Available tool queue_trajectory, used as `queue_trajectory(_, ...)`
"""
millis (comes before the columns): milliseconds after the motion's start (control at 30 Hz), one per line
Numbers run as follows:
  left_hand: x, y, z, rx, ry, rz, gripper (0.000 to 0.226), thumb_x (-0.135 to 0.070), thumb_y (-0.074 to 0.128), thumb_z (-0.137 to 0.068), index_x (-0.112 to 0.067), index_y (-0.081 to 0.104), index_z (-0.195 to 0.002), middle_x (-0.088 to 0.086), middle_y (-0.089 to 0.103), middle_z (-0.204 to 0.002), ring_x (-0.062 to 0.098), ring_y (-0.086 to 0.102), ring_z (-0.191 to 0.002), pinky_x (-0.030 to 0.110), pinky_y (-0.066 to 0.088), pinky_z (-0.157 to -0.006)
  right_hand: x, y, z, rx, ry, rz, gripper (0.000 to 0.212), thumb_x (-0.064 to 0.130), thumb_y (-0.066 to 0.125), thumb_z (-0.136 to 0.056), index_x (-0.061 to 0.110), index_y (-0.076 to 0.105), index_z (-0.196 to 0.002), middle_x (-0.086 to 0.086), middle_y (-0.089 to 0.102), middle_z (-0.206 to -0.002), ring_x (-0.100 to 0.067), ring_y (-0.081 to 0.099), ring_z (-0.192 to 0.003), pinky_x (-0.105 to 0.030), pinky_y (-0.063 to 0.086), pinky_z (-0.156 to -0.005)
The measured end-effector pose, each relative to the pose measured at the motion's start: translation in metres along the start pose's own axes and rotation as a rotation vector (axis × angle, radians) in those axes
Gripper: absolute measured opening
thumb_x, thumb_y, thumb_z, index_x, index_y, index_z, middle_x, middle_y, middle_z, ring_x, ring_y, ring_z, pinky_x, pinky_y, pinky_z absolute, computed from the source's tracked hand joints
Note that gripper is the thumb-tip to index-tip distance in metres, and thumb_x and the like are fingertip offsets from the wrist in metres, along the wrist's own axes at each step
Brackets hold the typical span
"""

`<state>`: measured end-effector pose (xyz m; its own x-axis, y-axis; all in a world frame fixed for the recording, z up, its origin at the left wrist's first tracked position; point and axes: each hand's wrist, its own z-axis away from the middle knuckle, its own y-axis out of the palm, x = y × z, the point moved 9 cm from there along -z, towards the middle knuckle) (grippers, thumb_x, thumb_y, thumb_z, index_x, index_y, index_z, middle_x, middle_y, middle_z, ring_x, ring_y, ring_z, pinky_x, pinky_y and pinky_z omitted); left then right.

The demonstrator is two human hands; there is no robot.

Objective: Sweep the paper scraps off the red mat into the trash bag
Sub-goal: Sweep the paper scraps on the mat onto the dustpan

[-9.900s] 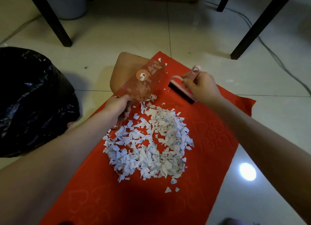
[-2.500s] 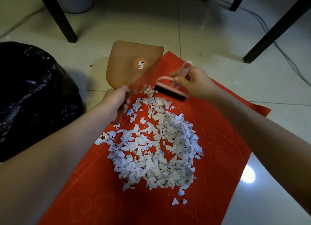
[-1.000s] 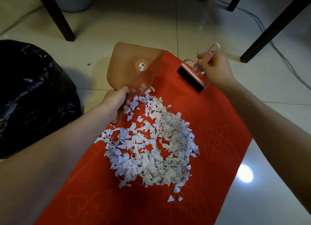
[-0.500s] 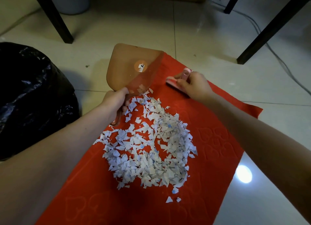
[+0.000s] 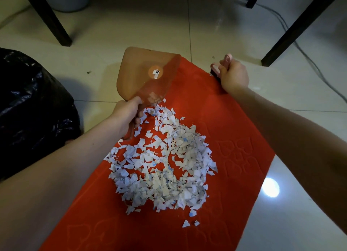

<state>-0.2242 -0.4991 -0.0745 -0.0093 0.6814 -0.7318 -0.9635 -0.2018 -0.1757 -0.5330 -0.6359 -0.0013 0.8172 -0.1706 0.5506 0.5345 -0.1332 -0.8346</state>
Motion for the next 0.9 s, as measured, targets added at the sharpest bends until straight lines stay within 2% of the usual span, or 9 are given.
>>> queue_trajectory(133,0.005,0.003,-0.001,0.019,-0.023,0.007,0.023,-0.027,0.048,-0.091,-0.013,0.051,-0.073,0.002,0.044,-0.055,0.012,0.032,-0.034,0.018,0.029,-0.039,0.015,0.016,-0.004,0.116,-0.047,0.078,0.033,0.034,0.048,-0.096,0.010,0.063,-0.113,-0.009,0.067,-0.109,-0.028,0.062,-0.101,-0.029,0.041,-0.074)
queue_trajectory(233,0.006,-0.002,-0.002,0.002,-0.022,0.019,0.021,-0.027,0.049,-0.091,-0.012,0.050,-0.076,0.003,0.045,-0.055,0.011,0.032,-0.031,0.018,0.029,-0.039,0.033,0.019,0.019,0.290,-0.163,0.025,0.033,0.029,0.047,-0.098,0.005,0.065,-0.113,-0.001,0.067,-0.107,-0.022,0.063,-0.093,-0.025,0.044,-0.076)
queue_trajectory(367,0.003,-0.008,-0.004,-0.022,-0.016,0.035,0.021,-0.025,0.050,-0.091,-0.011,0.050,-0.076,0.003,0.045,-0.055,0.012,0.032,-0.033,0.020,0.030,-0.040,0.039,0.018,0.065,0.515,-0.341,0.041,0.030,0.020,0.054,-0.094,0.010,0.061,-0.122,0.004,0.060,-0.111,-0.014,0.059,-0.100,-0.026,0.045,-0.087)
queue_trajectory(433,0.003,-0.008,-0.005,-0.025,-0.026,0.035,0.022,-0.026,0.050,-0.091,-0.011,0.049,-0.075,0.003,0.044,-0.055,0.012,0.032,-0.035,0.020,0.030,-0.041,0.035,0.006,0.065,0.461,-0.365,0.030,0.028,0.019,0.055,-0.094,0.011,0.063,-0.120,0.006,0.059,-0.107,-0.011,0.057,-0.097,-0.025,0.043,-0.085)
queue_trajectory(500,0.002,-0.007,-0.006,-0.018,-0.030,0.032,0.021,-0.026,0.049,-0.091,-0.011,0.049,-0.077,0.003,0.044,-0.057,0.013,0.032,-0.037,0.020,0.030,-0.041,0.029,-0.006,0.052,0.356,-0.314,-0.021,0.025,0.017,0.054,-0.094,0.011,0.066,-0.115,0.005,0.062,-0.106,-0.011,0.058,-0.094,-0.026,0.045,-0.084)
queue_trajectory(633,-0.001,-0.001,-0.007,-0.001,-0.012,0.010,0.017,-0.025,0.048,-0.091,-0.010,0.050,-0.083,0.003,0.045,-0.057,0.013,0.033,-0.037,0.017,0.031,-0.040,0.014,-0.008,0.020,0.113,-0.172,-0.122,0.027,0.020,0.050,-0.092,0.013,0.069,-0.110,-0.001,0.069,-0.110,-0.017,0.064,-0.097,-0.030,0.049,-0.086)
queue_trajectory(700,0.000,0.001,-0.007,0.008,-0.010,0.014,0.018,-0.025,0.048,-0.091,-0.010,0.050,-0.081,0.003,0.045,-0.056,0.012,0.033,-0.035,0.017,0.030,-0.040,0.015,0.002,0.014,0.061,-0.149,-0.124,0.029,0.025,0.049,-0.093,0.016,0.068,-0.112,-0.002,0.069,-0.111,-0.019,0.065,-0.098,-0.033,0.051,-0.087)
queue_trajectory(800,0.001,0.004,-0.007,0.025,-0.013,0.019,0.020,-0.025,0.047,-0.091,-0.011,0.050,-0.076,0.003,0.044,-0.056,0.012,0.032,-0.034,0.016,0.030,-0.039,0.032,0.029,0.017,0.140,-0.169,-0.061,0.031,0.035,0.049,-0.095,0.016,0.067,-0.111,-0.003,0.069,-0.102,-0.019,0.063,-0.092,-0.028,0.048,-0.075)
queue_trajectory(900,0.002,0.001,-0.007,0.014,-0.021,0.023,0.021,-0.026,0.048,-0.092,-0.011,0.050,-0.077,0.003,0.044,-0.056,0.012,0.033,-0.034,0.018,0.030,-0.040,0.058,0.049,0.037,0.287,-0.290,0.031,0.034,0.042,0.053,-0.093,0.015,0.068,-0.108,-0.003,0.067,-0.095,-0.016,0.059,-0.082,-0.029,0.045,-0.069)
